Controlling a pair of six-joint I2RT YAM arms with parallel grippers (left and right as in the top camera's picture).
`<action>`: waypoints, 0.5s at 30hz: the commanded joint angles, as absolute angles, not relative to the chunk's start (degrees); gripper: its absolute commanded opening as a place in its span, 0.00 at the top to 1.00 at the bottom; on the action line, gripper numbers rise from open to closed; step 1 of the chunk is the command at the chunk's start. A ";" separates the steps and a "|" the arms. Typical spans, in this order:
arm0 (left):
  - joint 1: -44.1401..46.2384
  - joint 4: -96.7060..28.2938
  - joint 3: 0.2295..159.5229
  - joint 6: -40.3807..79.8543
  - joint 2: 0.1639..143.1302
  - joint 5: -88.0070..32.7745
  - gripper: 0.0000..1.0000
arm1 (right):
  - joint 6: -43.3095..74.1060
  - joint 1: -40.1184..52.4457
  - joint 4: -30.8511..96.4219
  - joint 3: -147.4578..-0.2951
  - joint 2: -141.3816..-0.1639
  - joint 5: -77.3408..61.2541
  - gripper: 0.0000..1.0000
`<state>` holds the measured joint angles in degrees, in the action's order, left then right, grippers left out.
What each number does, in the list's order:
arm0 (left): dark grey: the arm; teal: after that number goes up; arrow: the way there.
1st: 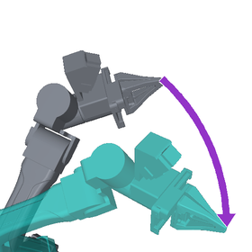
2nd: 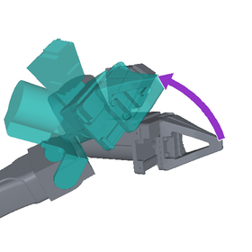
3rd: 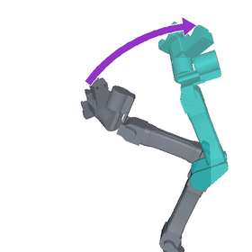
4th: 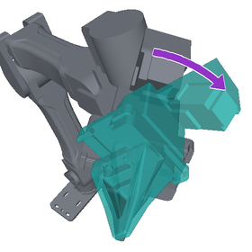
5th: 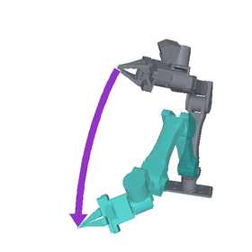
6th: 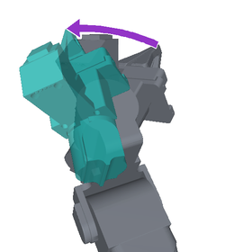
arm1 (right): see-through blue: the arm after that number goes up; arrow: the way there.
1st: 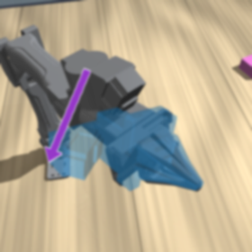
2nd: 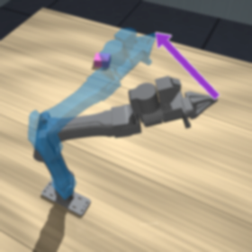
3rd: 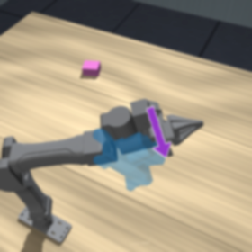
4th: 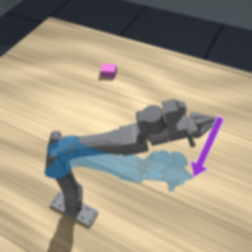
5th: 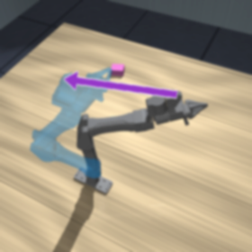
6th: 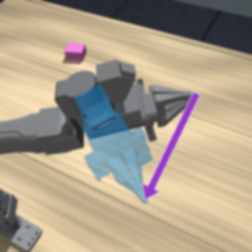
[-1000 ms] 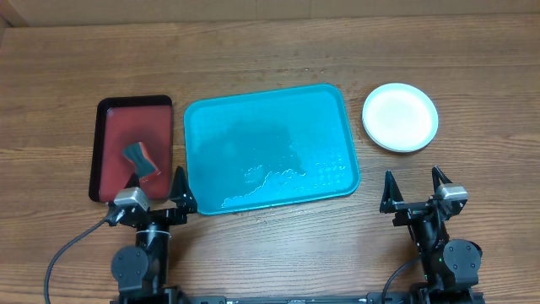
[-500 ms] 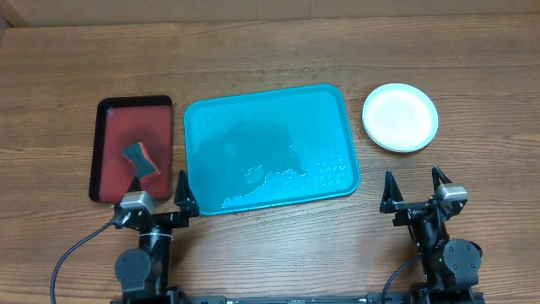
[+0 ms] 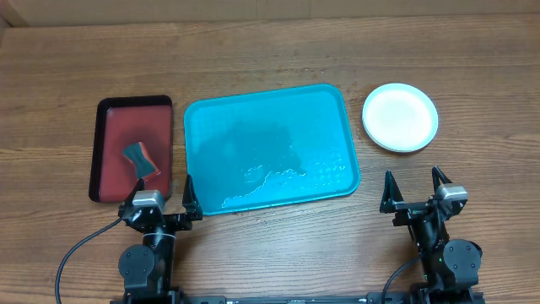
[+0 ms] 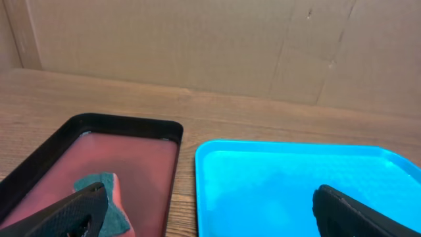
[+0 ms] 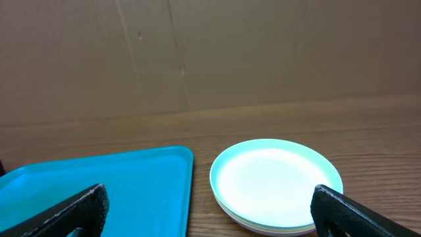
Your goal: Clean dirty plates on tray and stack at the side
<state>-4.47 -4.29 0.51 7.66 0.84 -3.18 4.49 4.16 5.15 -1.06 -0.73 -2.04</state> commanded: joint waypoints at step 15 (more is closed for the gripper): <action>-4.05 -4.43 0.27 6.17 0.21 -2.15 0.00 | 4.69 4.10 4.78 -0.45 -0.16 -1.52 0.00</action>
